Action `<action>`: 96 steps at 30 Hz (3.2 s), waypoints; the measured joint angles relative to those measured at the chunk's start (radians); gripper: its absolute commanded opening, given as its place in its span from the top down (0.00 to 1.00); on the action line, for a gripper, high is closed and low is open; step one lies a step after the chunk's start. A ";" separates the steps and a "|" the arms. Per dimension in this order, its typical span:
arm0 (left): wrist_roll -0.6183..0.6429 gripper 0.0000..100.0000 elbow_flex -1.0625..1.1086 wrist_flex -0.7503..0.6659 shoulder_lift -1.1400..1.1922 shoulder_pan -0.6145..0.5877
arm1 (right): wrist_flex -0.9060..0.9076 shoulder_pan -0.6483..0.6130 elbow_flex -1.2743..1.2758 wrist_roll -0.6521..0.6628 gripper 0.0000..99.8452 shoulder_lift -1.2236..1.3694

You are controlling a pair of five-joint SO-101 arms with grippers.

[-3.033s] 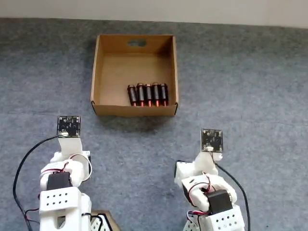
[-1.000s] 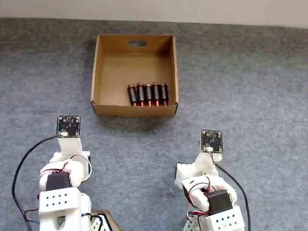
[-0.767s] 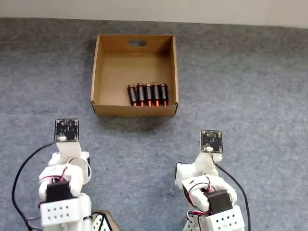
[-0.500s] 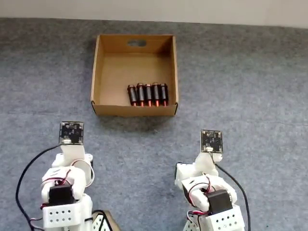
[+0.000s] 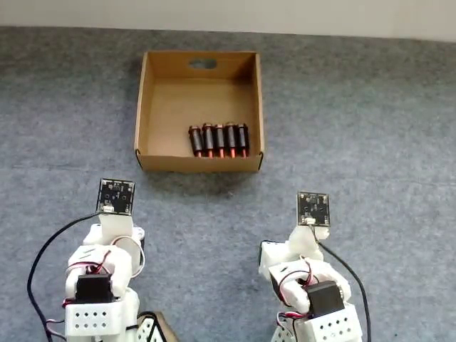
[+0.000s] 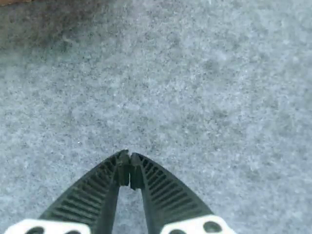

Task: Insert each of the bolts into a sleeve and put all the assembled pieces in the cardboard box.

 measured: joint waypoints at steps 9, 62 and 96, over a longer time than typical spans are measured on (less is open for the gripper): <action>-0.003 0.99 0.000 0.132 0.002 0.054 | 0.000 0.000 0.000 0.000 0.99 0.000; -0.003 0.99 0.000 0.143 -0.052 0.118 | 0.006 0.216 0.000 0.207 0.99 0.000; -0.003 0.99 0.000 0.143 -0.055 0.229 | 0.006 0.216 0.000 0.207 0.99 0.000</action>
